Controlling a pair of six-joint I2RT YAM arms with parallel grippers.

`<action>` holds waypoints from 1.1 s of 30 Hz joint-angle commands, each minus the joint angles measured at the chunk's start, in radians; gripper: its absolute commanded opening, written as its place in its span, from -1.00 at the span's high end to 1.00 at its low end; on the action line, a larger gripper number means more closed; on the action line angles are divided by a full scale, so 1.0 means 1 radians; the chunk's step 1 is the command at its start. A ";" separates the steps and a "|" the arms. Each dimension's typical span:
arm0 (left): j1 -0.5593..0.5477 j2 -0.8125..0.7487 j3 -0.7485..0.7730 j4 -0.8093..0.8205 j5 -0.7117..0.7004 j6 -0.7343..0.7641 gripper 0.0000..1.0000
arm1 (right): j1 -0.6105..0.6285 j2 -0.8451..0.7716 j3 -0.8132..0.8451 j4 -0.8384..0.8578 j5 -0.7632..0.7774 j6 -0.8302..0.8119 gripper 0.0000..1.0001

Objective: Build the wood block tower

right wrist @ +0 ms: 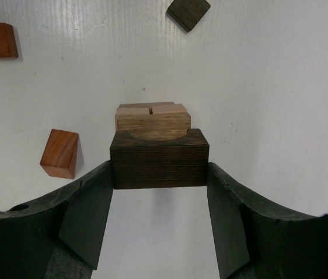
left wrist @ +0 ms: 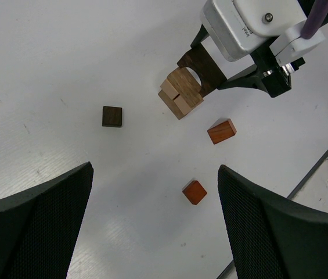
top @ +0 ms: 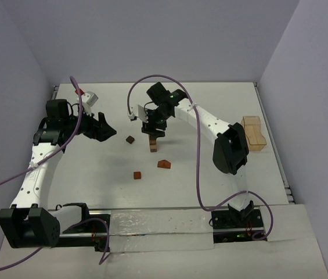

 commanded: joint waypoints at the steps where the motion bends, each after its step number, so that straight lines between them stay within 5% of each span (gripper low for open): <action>1: 0.003 -0.012 0.013 0.045 0.018 -0.003 -0.87 | 0.005 0.008 -0.001 0.022 -0.021 0.012 0.41; 33: 0.003 0.012 0.029 0.040 0.025 -0.002 -0.87 | 0.006 0.022 -0.058 0.062 -0.024 0.013 0.31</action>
